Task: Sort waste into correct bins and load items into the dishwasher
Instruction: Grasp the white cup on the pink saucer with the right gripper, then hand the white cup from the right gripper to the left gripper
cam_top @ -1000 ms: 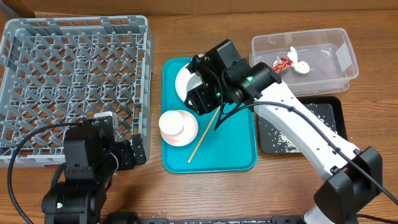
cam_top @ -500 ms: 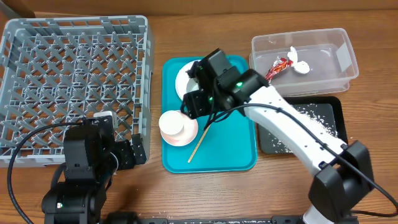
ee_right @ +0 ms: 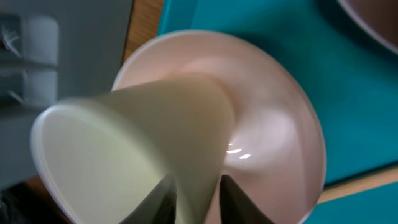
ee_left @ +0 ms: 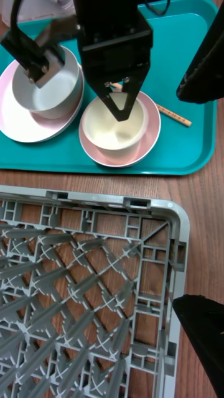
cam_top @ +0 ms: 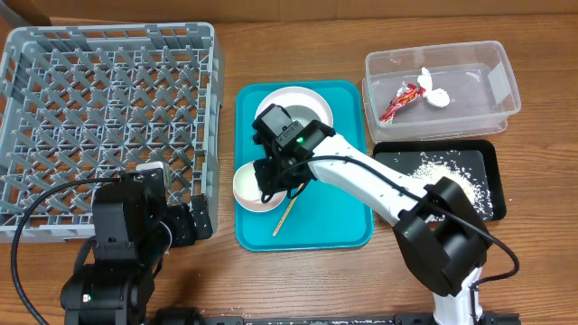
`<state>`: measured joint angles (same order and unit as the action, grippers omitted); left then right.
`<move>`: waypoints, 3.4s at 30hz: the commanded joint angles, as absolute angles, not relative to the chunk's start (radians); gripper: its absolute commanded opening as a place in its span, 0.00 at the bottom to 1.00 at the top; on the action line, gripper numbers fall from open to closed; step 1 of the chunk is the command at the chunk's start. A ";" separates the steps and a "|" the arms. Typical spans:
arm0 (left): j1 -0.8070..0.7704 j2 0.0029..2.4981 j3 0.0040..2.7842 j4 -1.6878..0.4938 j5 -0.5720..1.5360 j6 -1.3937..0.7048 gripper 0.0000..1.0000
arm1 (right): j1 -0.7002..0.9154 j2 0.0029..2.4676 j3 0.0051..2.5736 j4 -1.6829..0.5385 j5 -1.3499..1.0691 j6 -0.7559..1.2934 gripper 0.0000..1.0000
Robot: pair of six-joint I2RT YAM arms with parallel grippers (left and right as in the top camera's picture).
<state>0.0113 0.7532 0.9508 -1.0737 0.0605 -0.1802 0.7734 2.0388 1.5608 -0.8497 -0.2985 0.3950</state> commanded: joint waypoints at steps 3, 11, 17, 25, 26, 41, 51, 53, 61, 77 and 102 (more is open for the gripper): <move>0.019 0.752 0.971 -1.074 0.072 -0.183 1.00 | 0.755 2.018 1.579 -0.855 -0.271 0.398 0.10; 0.019 0.752 0.971 -1.073 0.073 -0.184 1.00 | 0.645 1.873 1.671 -1.001 -0.202 0.391 0.04; 0.019 0.759 0.971 -1.014 0.203 -0.187 1.00 | 0.477 1.739 1.680 -1.046 -0.331 0.385 0.04; 0.019 0.887 0.971 -0.771 0.597 -0.179 1.00 | 0.305 1.734 1.637 -1.079 -0.990 0.136 0.04; 0.019 0.912 0.971 -0.732 0.662 -0.179 1.00 | 0.305 1.734 1.635 -1.088 -1.017 0.117 0.04; -0.022 1.198 0.971 -0.285 1.260 -0.180 1.00 | 0.361 1.734 1.634 -1.071 -1.213 0.073 0.04; -0.134 1.202 0.971 -0.158 1.275 -0.180 0.89 | 0.391 1.734 1.634 -1.045 -1.286 0.074 0.04; -0.139 1.202 0.971 -0.146 1.275 -0.184 0.89 | 0.396 1.734 1.634 -1.045 -1.286 0.074 0.04; -0.139 1.202 0.971 -0.141 1.273 -0.184 0.82 | 0.399 1.734 1.634 -1.046 -1.285 0.074 0.04; -0.136 1.202 0.971 -0.152 1.230 -0.183 0.77 | 0.397 1.734 1.634 -1.069 -1.232 0.078 0.04; -0.135 1.202 0.971 -0.165 1.195 -0.183 0.80 | 0.358 1.734 1.634 -1.087 -1.232 0.078 0.04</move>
